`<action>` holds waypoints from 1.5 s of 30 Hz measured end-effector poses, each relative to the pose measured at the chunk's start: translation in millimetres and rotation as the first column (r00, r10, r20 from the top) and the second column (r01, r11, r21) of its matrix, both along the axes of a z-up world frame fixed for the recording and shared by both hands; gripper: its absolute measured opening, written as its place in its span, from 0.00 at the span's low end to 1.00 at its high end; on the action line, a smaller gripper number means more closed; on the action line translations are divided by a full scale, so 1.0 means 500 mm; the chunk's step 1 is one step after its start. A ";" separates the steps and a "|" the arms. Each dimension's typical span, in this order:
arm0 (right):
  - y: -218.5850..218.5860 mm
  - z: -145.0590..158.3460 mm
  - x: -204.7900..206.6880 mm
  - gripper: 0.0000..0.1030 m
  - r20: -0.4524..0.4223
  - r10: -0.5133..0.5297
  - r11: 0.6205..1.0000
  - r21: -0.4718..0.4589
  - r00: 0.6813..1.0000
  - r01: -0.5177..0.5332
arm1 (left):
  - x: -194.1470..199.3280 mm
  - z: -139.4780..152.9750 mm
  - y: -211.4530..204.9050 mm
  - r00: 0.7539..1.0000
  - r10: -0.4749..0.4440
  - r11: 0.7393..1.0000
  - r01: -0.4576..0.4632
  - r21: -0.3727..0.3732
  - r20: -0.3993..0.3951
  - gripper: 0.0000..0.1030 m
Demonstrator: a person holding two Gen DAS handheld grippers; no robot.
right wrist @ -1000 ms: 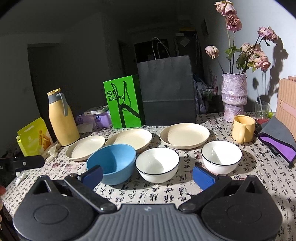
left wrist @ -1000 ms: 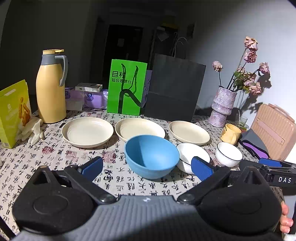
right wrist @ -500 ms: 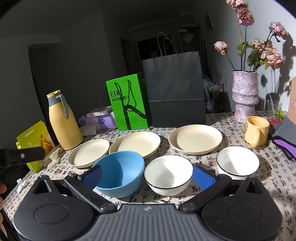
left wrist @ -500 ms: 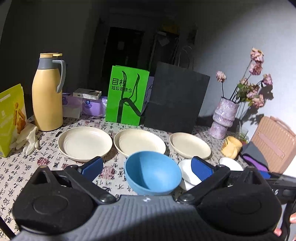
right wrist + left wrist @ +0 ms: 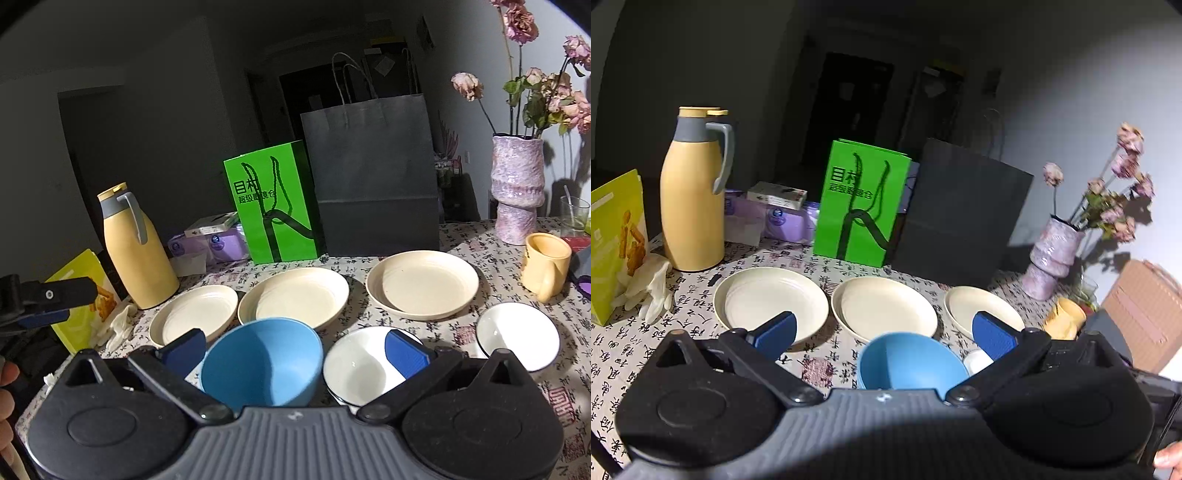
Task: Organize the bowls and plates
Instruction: 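Move both grippers toward the cream plates beside the yellow thermos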
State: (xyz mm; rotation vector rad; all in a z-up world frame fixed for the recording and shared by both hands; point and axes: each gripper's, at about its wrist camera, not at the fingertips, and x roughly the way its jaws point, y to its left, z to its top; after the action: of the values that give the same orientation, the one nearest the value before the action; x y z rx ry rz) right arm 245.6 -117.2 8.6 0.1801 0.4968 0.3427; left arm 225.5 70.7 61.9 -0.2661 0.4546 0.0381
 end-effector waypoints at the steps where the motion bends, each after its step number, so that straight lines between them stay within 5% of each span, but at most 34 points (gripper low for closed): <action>1: 0.002 0.003 0.006 1.00 -0.002 0.003 1.000 0.005 1.000 -0.003 | 0.005 0.004 0.006 1.000 0.005 1.000 -0.005 -0.010 0.000 1.00; 11: 0.028 0.015 0.071 1.00 -0.043 0.017 0.999 0.039 0.999 -0.016 | 0.073 0.023 0.054 0.999 0.032 0.997 -0.035 -0.074 -0.038 1.00; 20: 0.061 0.024 0.137 1.00 -0.093 0.056 0.996 0.073 0.994 -0.050 | 0.139 0.036 0.139 0.987 0.139 0.971 -0.152 -0.182 -0.083 1.00; 31: 0.164 0.017 0.198 1.00 -0.100 0.094 0.995 0.025 0.991 -0.092 | 0.196 -0.035 0.262 0.960 0.215 0.934 -0.256 -0.250 -0.177 1.00; 40: 0.258 -0.008 0.249 1.00 -0.113 0.108 0.994 0.000 0.988 -0.109 | 0.184 -0.053 0.348 0.929 0.306 0.888 -0.357 -0.290 -0.207 1.00; 45: 0.292 -0.024 0.283 1.00 -0.125 0.099 0.995 -0.012 0.987 -0.101 | 0.219 -0.090 0.411 0.888 0.352 0.841 -0.439 -0.316 -0.297 1.00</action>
State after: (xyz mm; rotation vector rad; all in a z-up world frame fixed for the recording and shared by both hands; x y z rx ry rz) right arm 387.1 28.9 -3.6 0.1594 0.6329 0.4268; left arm 335.1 276.0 17.1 -0.7416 0.6296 0.3991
